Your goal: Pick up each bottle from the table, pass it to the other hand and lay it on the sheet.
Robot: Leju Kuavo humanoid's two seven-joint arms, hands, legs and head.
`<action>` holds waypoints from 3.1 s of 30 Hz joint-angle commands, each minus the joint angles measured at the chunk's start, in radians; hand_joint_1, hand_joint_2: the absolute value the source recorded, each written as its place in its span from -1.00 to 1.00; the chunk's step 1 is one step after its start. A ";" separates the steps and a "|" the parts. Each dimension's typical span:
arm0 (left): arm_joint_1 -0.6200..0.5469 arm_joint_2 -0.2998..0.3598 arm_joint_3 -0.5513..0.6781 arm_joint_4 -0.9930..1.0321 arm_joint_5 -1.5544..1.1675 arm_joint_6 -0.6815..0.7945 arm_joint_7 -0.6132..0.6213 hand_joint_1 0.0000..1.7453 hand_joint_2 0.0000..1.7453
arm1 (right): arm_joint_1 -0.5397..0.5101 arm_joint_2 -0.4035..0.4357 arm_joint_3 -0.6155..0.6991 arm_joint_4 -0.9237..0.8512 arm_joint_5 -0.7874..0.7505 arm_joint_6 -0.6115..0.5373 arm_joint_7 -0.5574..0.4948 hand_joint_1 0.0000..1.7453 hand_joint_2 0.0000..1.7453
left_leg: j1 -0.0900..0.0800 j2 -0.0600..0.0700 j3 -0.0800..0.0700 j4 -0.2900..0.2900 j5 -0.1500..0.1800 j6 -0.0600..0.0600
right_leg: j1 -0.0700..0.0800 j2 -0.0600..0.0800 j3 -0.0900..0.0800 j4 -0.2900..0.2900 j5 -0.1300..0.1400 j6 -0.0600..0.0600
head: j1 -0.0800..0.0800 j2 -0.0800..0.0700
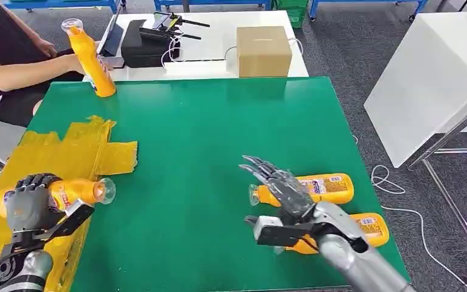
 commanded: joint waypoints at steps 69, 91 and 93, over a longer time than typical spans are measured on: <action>0.151 -0.090 -0.030 -0.383 0.913 -0.853 -0.263 -1.00 -1.00 | 0.532 -0.553 -0.332 -0.323 0.114 0.085 0.236 -1.00 1.00 | -0.003 0.000 0.004 -0.002 -0.002 0.003 | -0.001 -0.001 0.006 -0.004 0.000 0.001 | -0.001 0.000; 0.136 -0.113 -0.025 -0.370 0.905 -0.882 -0.263 -1.00 -1.00 | 0.409 -0.420 -0.339 -0.153 0.244 0.143 0.223 -1.00 1.00 | -0.004 0.001 0.004 -0.002 -0.002 0.004 | -0.002 0.000 0.005 -0.003 0.001 0.001 | -0.001 0.000; 0.136 -0.113 -0.025 -0.370 0.905 -0.882 -0.263 -1.00 -1.00 | 0.409 -0.420 -0.339 -0.153 0.244 0.143 0.223 -1.00 1.00 | -0.004 0.001 0.004 -0.002 -0.002 0.004 | -0.002 0.000 0.005 -0.004 0.000 0.001 | -0.001 0.000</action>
